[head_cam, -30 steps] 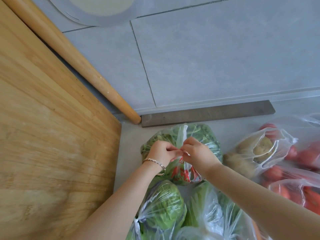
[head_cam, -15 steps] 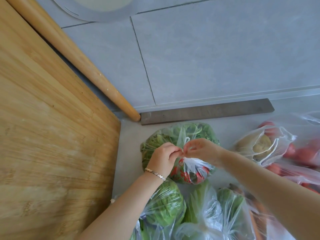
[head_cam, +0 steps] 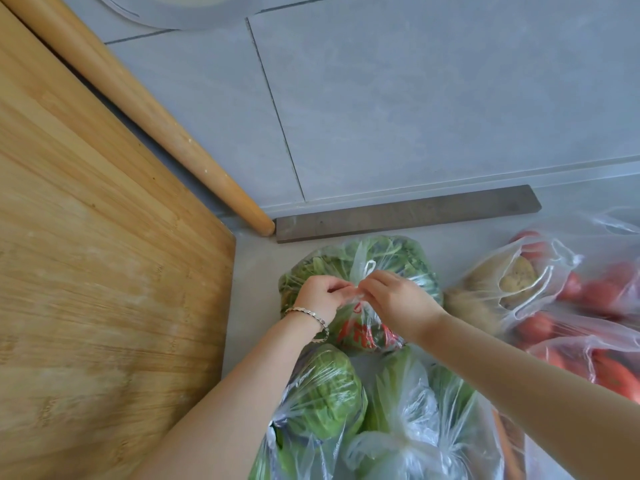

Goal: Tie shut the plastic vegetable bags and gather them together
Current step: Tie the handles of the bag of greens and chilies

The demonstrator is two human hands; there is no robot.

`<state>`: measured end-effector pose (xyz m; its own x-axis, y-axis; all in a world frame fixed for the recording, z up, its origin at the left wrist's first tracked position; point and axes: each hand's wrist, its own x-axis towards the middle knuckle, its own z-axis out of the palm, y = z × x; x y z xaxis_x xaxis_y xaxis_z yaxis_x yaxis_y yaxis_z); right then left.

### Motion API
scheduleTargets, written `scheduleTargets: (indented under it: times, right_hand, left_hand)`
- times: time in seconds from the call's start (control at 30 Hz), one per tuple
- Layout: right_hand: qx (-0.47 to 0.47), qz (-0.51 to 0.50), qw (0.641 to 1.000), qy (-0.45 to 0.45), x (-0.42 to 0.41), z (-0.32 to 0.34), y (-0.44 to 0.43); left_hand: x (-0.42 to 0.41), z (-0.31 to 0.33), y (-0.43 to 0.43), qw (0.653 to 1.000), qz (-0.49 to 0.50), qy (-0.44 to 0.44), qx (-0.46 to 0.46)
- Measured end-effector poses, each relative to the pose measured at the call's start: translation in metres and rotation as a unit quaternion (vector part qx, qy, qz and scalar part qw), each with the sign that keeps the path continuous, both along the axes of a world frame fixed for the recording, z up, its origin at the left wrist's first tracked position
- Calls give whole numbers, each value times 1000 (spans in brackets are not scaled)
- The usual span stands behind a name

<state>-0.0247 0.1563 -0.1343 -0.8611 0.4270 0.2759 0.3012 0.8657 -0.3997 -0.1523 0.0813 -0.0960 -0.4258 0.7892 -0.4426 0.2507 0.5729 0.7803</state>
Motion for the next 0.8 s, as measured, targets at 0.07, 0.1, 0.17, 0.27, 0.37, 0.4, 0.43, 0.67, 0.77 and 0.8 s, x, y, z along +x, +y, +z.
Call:
scheduleTargets:
  times: [0.07, 0.1, 0.17, 0.27, 0.37, 0.4, 0.43, 0.67, 0.77, 0.8]
  right_hand:
    - [47, 28, 998, -22, 3, -1, 4]
    - [69, 42, 996, -35, 5, -1, 5]
    - [113, 67, 989, -65, 10, 1, 6]
    - [161, 94, 978, -89, 13, 4, 10]
    - [210, 97, 969, -87, 9, 9, 14]
    - [229, 102, 965, -81, 8, 10, 15]
    - [241, 110, 961, -80, 6, 12, 15]
    - [213, 96, 968, -96, 1, 10, 8]
    - [210, 87, 969, -95, 4, 5, 9]
    - [213, 89, 968, -94, 6, 3, 11]
  left_hand:
    - [1, 3, 1, 999, -24, 26, 4]
    - [1, 3, 1, 998, -39, 41, 3]
    - [2, 2, 1, 996, -62, 60, -4]
    - [4, 0, 2, 996, -60, 67, -12]
    - [6, -1, 4, 997, -43, 62, -16]
    - [7, -1, 4, 997, -40, 62, -15]
    - [7, -1, 4, 997, -41, 68, -16]
    - [3, 1, 3, 994, -47, 100, -25]
    - [1, -3, 4, 992, -45, 112, -39]
    - [0, -3, 4, 991, -47, 116, -41]
